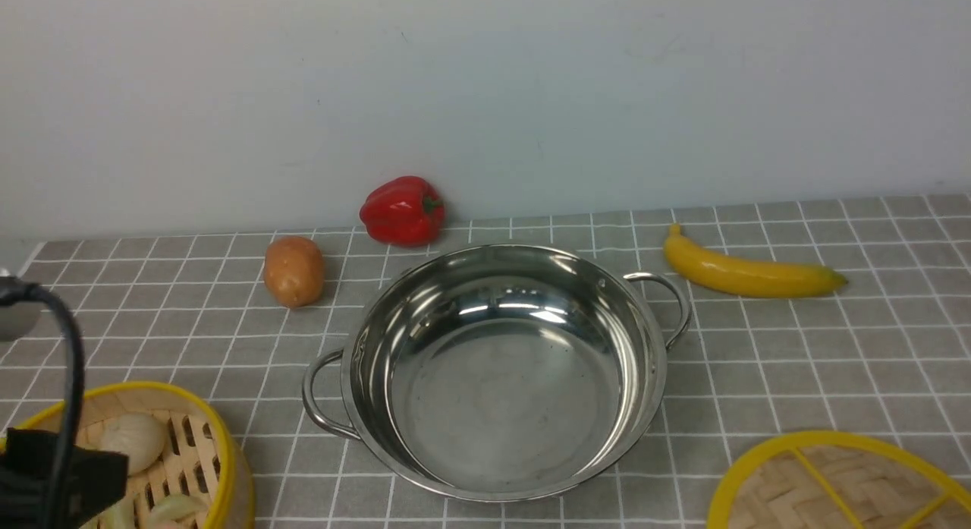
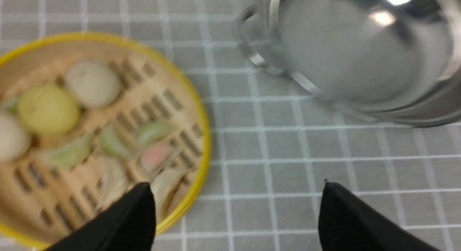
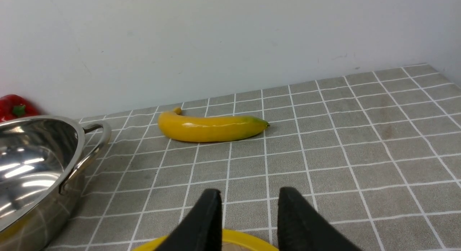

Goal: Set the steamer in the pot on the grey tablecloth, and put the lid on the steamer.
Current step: 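Grasp the rim of the steamer basket holding the buns with the left gripper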

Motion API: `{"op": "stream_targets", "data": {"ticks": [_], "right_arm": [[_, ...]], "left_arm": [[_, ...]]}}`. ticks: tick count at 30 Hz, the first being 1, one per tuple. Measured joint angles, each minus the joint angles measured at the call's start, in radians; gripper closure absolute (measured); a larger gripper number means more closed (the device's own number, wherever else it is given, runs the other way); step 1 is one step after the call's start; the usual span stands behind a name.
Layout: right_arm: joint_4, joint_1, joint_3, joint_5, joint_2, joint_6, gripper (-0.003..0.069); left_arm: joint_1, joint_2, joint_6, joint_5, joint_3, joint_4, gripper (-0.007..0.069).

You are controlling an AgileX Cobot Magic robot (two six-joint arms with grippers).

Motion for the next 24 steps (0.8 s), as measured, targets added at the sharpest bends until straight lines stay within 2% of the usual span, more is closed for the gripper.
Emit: {"op": "stream_targets", "data": {"ticks": [3, 7, 12, 14, 18, 24], "right_arm": [[0.0, 0.0, 0.0, 0.0, 0.0, 0.0, 0.0419], [0.0, 0.0, 0.0, 0.0, 0.0, 0.0, 0.0419], [0.0, 0.0, 0.0, 0.0, 0.0, 0.0, 0.0419], [0.0, 0.0, 0.0, 0.0, 0.0, 0.0, 0.0419], [0.0, 0.0, 0.0, 0.0, 0.0, 0.0, 0.0419], [0.0, 0.0, 0.0, 0.0, 0.0, 0.0, 0.0419]], "left_arm": [[0.0, 0.137, -0.049, 0.048, 0.0, 0.051, 0.0067], [0.0, 0.284, -0.011, 0.021, 0.0, 0.001, 0.0067], [-0.002, 0.417, 0.077, -0.042, 0.0, -0.039, 0.0067], [-0.006, 0.488, 0.152, -0.076, 0.0, -0.047, 0.0067], [-0.02, 0.566, 0.202, -0.15, 0.0, -0.049, 0.0067], [-0.113, 0.693, 0.33, -0.323, -0.001, -0.06, 0.0067]]}}
